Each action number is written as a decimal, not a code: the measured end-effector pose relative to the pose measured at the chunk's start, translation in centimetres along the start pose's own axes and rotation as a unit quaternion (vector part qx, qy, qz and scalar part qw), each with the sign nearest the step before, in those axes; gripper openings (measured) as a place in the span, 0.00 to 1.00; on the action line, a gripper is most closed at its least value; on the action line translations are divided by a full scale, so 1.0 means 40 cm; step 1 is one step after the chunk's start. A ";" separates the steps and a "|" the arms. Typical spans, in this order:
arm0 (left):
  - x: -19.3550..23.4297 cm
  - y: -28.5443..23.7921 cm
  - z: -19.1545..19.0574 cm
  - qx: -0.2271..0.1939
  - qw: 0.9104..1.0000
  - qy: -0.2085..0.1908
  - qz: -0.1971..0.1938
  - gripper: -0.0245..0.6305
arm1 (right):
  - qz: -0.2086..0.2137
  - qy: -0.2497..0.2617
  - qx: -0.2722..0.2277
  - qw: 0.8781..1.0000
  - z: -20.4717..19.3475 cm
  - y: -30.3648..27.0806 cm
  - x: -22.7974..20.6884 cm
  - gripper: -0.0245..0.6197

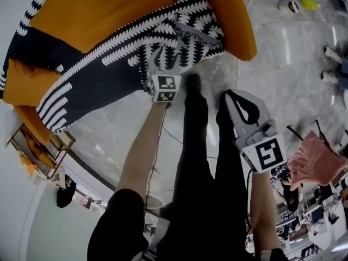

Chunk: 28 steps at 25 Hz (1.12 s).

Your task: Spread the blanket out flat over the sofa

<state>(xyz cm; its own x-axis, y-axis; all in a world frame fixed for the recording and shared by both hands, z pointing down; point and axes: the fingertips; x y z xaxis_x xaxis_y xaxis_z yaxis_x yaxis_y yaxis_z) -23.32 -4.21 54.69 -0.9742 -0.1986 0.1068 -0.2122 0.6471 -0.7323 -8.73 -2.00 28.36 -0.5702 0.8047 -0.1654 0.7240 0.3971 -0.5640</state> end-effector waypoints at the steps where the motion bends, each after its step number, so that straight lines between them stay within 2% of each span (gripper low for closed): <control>1: -0.003 -0.015 -0.009 -0.001 1.000 -0.001 0.004 0.42 | 0.000 -0.002 0.004 1.000 -0.013 -0.001 -0.005 0.04; 8: 0.002 -0.130 -0.093 0.035 0.999 -0.007 0.013 0.45 | 0.004 -0.022 0.022 1.000 -0.086 -0.034 -0.027 0.04; 14: 0.017 -0.182 -0.134 0.049 0.998 -0.007 0.037 0.45 | 0.011 -0.027 0.033 0.999 -0.136 -0.034 -0.032 0.04; 22: 0.020 -0.186 -0.143 0.052 0.998 -0.022 0.037 0.19 | 0.014 -0.040 0.036 0.998 -0.174 -0.036 -0.032 0.04; 28: 0.025 -0.148 -0.101 0.035 0.999 -0.027 0.029 0.09 | 0.015 -0.045 0.034 0.998 -0.167 -0.027 -0.012 0.04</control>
<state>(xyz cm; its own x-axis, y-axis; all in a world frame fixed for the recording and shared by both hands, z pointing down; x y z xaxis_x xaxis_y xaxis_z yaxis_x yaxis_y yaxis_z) -23.33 -5.26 61.84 -0.9788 -0.2031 0.0278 -0.1478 0.6056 -0.7819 -6.66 0.14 34.46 -0.5831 0.7718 -0.2535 0.7149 0.3393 -0.6113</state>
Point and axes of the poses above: the fingertips, and each gripper's own axes: y backward along the fingers, x to its left, z out of its top, and after that the axes turned 12 degrees about y, right-handed
